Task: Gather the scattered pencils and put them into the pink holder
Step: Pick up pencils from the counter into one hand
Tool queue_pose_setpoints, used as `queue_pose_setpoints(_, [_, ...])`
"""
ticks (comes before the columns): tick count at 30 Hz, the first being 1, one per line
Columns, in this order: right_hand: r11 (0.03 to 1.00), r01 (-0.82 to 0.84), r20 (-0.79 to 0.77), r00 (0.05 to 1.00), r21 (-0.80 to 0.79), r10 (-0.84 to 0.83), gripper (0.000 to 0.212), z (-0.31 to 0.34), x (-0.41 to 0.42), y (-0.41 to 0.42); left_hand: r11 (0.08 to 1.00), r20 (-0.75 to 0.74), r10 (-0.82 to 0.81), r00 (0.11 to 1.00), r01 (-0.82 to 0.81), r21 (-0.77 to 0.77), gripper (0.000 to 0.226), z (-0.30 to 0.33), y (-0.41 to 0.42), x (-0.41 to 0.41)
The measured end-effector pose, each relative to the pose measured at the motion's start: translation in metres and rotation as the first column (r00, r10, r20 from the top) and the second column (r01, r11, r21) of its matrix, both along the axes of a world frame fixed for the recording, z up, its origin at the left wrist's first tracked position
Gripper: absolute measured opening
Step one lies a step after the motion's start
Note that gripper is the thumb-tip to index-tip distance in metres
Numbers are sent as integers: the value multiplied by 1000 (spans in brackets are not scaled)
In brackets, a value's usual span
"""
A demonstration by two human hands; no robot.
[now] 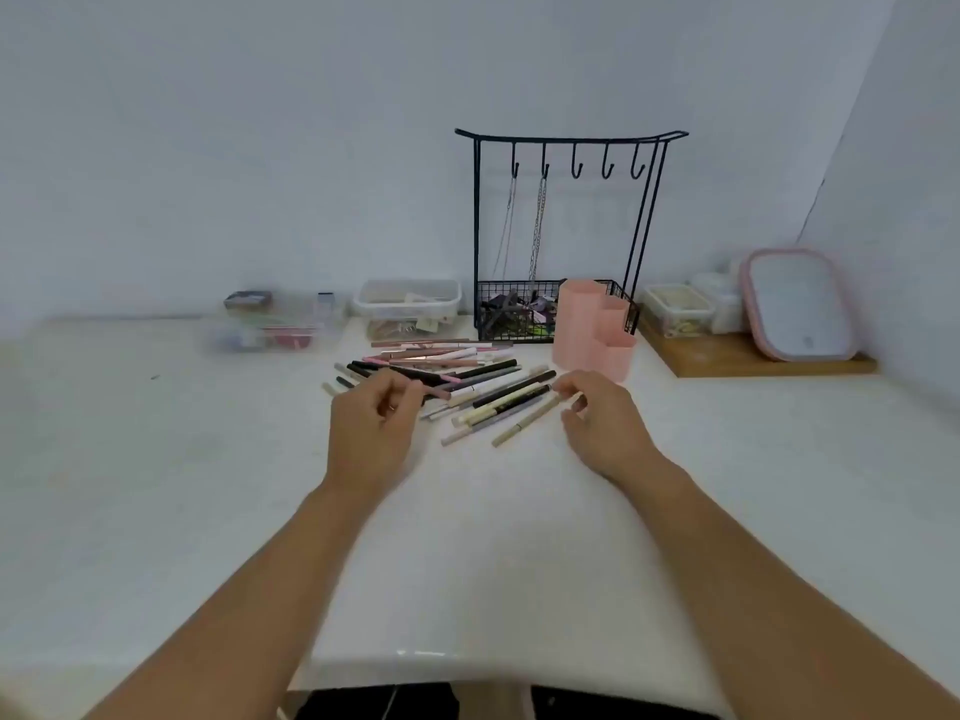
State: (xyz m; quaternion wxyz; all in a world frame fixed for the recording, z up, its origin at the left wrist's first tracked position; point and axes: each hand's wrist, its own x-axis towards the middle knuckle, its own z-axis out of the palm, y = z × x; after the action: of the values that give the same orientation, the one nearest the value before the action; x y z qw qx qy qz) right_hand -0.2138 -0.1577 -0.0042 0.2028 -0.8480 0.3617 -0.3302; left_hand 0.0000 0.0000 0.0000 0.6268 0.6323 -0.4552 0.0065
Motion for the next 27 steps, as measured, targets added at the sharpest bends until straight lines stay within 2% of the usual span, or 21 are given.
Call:
queue_pose_setpoints(5, [994,-89,-138,987,-64,79,38,12,12,-12,997,84,-48,995,43,62,33,0,-14,7])
queue_pose_setpoints(8, [993,-89,-82,993,-76,83,32,16,13,-16,991,134,-70,989,54,126,23,-5,-21,12])
queue_pose_setpoints(12, [983,-172,-160,974,-61,161,20,10,18,-13,968,226,-164,960,112,224,14,-10,-19,13])
queue_pose_setpoints(19, [973,-213,-184,964,-92,194,13,11,24,-8,922,513,-195,836,-22,386,25,-10,-15,6])
queue_pose_setpoints(23, [972,-227,-196,957,-52,213,27,12,21,-13,928,508,-201,837,-5,374,17,-11,-16,9])
queue_pose_setpoints(27, [972,-229,-287,936,-59,203,16,13,18,-17,938,496,-196,846,15,346,12,-13,-18,11])
